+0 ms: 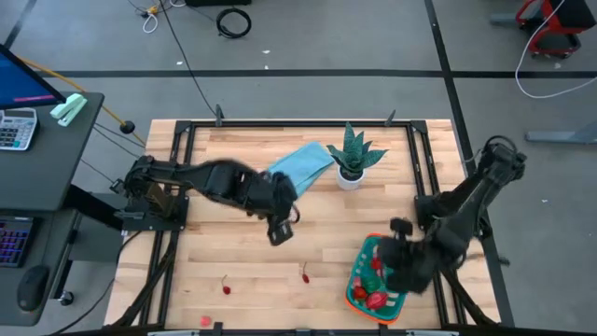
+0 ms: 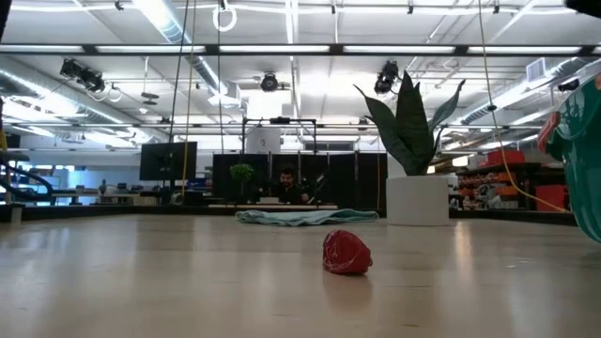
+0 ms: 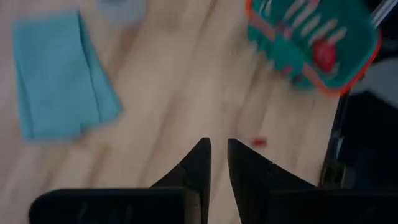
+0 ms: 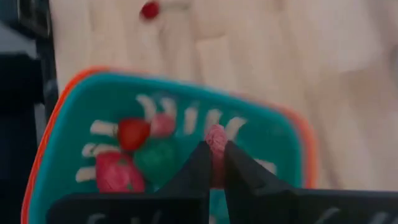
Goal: Pick and placing Produce into tupperware
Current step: Put the top apricot into the basket, then put the left cherry into the basket
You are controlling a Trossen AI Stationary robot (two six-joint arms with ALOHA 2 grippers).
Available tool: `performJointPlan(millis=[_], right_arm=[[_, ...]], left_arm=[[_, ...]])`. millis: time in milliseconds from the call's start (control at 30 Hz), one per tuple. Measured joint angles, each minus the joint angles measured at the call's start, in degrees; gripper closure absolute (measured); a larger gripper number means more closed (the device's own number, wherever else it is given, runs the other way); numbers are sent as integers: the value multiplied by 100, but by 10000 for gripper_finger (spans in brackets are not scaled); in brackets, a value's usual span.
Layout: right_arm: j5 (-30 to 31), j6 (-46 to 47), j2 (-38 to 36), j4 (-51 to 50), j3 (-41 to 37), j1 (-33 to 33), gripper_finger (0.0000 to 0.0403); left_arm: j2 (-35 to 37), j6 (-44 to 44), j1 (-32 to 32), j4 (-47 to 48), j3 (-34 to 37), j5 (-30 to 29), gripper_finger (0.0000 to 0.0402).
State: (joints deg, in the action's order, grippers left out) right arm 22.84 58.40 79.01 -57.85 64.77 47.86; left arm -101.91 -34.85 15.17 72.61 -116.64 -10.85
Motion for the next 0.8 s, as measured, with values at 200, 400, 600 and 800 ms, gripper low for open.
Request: performJointPlan(millis=[200, 400, 600, 800], right_arm=[[-1, 233, 791, 243, -126, 577, 359], [-47, 65, 1254, 284, -124, 485, 320], [-275, -359, 1451, 459, -124, 162, 277], [-474, -473, 1437, 799, -100, -54, 245]], left_arm=[[-221, -1244, 1017, 582, 2, 2, 361], [-636, -2259, 2142, 540, 2, -515, 363], [-1177, -3303, 2691, 1104, 2, -805, 334], [-1770, -3380, 2895, 1431, 2, -800, 270]])
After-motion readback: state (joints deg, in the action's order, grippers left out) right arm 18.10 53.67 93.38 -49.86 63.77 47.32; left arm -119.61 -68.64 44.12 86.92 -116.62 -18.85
